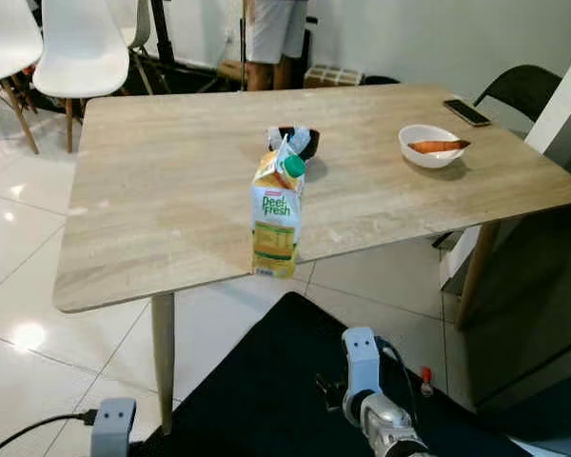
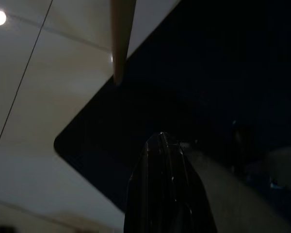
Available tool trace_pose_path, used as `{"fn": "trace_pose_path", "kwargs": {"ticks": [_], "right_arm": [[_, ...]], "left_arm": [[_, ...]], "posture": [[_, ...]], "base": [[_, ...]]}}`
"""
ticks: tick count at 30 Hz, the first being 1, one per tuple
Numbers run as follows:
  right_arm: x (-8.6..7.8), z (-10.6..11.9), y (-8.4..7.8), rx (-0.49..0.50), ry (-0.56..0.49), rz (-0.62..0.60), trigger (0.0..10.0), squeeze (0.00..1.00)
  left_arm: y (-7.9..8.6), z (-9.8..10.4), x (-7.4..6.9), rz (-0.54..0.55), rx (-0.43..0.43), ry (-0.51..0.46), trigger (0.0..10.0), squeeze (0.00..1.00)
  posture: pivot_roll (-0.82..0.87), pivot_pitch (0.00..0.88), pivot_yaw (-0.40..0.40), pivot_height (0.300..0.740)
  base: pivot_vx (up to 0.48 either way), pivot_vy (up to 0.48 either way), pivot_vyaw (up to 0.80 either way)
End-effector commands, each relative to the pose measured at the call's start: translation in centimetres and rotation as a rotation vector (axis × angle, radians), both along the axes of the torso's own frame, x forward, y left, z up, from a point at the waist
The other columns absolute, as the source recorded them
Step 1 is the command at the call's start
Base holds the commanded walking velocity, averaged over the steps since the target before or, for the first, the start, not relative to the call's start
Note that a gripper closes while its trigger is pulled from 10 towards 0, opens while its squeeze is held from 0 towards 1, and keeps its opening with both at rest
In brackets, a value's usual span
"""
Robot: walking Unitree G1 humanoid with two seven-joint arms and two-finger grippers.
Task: Restocking fridge
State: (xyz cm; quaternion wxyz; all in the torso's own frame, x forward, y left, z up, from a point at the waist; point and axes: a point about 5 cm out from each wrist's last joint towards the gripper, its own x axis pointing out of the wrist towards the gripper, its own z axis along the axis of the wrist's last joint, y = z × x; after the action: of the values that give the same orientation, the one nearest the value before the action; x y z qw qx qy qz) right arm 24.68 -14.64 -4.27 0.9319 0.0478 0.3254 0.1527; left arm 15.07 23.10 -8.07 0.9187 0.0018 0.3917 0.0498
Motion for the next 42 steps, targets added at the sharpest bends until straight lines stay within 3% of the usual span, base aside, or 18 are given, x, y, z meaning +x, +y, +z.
{"fn": "trace_pose_path", "kwargs": {"ticks": [1,7,15,19,22,31,33,42], "right_arm": [[-0.1,0.0,-0.7,-0.019,-0.002,-0.003,10.0,0.0],[-1.0,-0.7,-1.7,-0.076,0.041,-0.001,10.0,0.0],[-1.2,-0.8,-2.6,-0.017,0.037,-0.117,10.0,0.0],[-1.5,-0.9,-2.1,0.045,0.058,-0.075,10.0,0.0],[-1.2,-0.7,-1.8,0.054,0.041,-0.089,10.0,0.0],[-1.7,-1.0,-0.7,0.068,0.039,-0.005,10.0,0.0],[-1.2,-0.7,0.5,0.081,0.033,0.036,10.0,0.0],[-0.7,-0.3,2.7,0.103,0.029,0.112,10.0,0.0]], "left_arm": [[-0.2,0.0,-0.1,-0.033,0.005,0.0,10.0,0.0],[-0.6,0.0,0.3,-0.029,-0.003,-0.012,10.0,0.0],[-2.1,-0.2,0.4,-0.073,-0.016,-0.015,10.0,0.0],[-2.7,0.0,0.7,-0.088,-0.061,-0.042,10.0,0.0],[-3.0,0.1,1.1,-0.107,-0.044,-0.056,10.0,0.0],[-3.4,0.1,1.4,-0.078,-0.043,-0.066,10.0,0.0],[-3.0,0.0,0.8,-0.066,-0.03,-0.06,10.0,0.0],[-2.0,-0.4,-0.8,-0.018,-0.002,-0.036,10.0,0.0]], "posture": [[0.0,0.147,-0.105,0.74],[0.0,0.134,-0.115,0.74],[0.02,0.089,-0.127,0.74],[0.0,0.073,-0.09,0.74],[0.0,0.081,-0.087,0.74],[0.05,0.074,-0.136,0.74],[0.09,0.081,-0.157,0.74],[0.16,0.099,-0.206,0.74]], "base": [[0.0,0.0,0.0],[0.0,0.0,0.0],[0.0,0.0,0.0],[0.0,0.0,0.0],[0.0,0.0,0.0],[0.0,0.0,0.0],[0.0,0.0,0.0],[0.0,0.0,0.0]]}}
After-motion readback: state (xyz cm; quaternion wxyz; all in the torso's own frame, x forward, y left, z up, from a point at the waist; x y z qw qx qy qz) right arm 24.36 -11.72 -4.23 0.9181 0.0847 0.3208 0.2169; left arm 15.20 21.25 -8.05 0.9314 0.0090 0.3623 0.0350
